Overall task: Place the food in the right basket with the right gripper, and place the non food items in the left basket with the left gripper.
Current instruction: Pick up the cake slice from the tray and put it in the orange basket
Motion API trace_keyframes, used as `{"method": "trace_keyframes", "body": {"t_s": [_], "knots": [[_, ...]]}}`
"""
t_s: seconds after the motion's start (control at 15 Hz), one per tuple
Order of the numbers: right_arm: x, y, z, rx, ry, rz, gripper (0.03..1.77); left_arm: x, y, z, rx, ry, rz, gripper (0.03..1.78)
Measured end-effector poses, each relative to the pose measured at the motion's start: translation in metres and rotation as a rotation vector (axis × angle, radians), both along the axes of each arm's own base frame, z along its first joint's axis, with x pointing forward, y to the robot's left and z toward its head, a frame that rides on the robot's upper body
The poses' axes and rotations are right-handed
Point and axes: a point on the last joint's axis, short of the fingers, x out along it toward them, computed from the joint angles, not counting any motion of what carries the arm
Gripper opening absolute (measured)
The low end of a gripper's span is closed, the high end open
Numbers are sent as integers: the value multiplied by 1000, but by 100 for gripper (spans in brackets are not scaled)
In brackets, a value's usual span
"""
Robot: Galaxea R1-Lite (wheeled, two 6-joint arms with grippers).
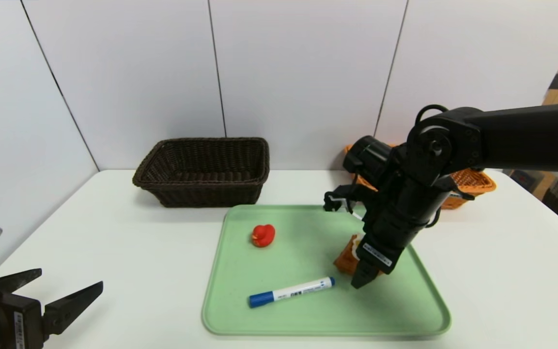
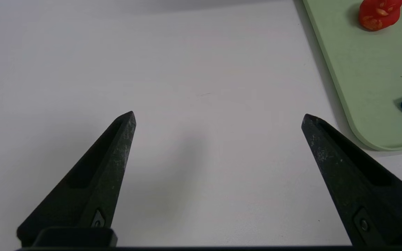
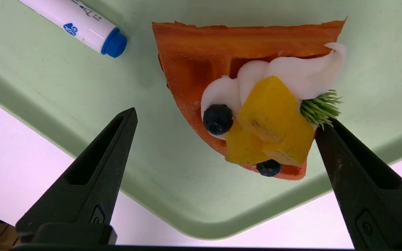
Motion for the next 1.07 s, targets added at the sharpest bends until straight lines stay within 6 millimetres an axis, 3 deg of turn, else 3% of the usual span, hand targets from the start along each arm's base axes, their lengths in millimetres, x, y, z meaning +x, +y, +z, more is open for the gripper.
{"method": "trace_keyframes", "body": {"t_s": [0.53,0.8,1.07], "knots": [[2,2,-7,-9,18,-2,170,0,0,0,1,0,-3,169],[2,2,-8,-26,12,-2,109,0,0,-1,1,1,-5,169],[1,2,-7,-28,9,-2,86,-1,-1,-1,1,1,-14,169]]}}
